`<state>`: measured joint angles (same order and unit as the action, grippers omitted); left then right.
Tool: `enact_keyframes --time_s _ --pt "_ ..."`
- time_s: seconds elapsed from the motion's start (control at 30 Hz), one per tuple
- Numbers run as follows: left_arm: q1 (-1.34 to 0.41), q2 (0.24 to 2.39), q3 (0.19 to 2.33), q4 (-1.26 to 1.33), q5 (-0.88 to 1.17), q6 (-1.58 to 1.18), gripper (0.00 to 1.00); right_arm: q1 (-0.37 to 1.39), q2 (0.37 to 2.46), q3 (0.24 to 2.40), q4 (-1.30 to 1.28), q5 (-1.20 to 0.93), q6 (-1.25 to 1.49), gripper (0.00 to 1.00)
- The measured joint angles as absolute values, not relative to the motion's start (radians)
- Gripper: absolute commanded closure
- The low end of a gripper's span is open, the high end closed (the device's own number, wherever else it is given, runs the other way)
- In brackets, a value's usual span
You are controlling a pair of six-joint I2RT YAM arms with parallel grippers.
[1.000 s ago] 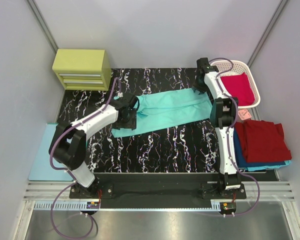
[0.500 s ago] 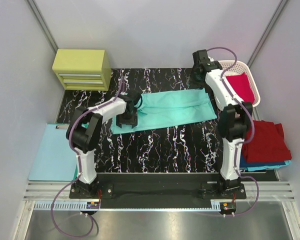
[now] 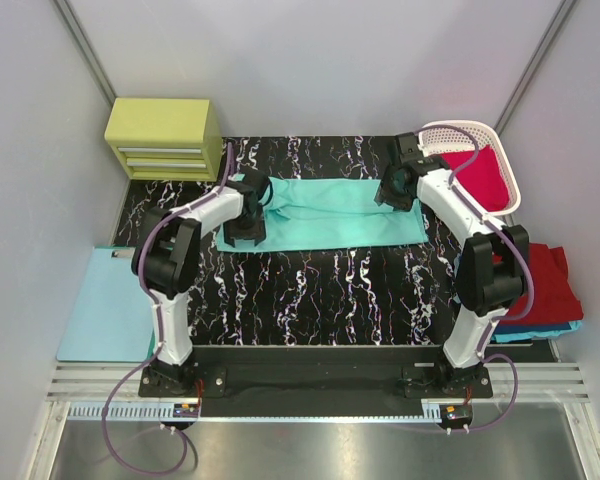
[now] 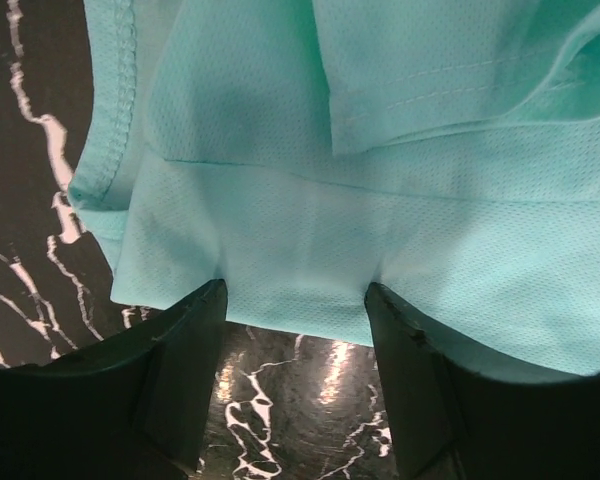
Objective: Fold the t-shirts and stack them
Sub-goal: Fold the other side of the tshirt into a rectangle, then rotate the tshirt 90 degrees
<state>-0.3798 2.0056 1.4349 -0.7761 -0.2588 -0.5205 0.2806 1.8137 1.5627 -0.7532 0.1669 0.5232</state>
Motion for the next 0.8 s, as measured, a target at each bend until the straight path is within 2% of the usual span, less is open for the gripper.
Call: enact_keyframes --time_s 0.43,0.57,0.6,0.8 --pt "-0.282 1.873 1.348 -0.789 -0.307 -0.533 0.33 0.281 1.819 1.534 -0.724 0.186 0.509 0.46" --pt "-0.317 1.808 1.356 -0.758 -0.286 -0.532 0.32 0.281 1.888 1.600 -0.721 0.184 0.500 0.45" --pt "-0.324 1.805 1.372 -0.753 -0.278 -0.532 0.32 0.281 1.914 1.614 -0.719 0.181 0.498 0.41" --pt "-0.340 1.851 1.464 -0.698 -0.208 -0.524 0.28 0.280 2.087 1.645 -0.726 0.167 0.493 0.37"
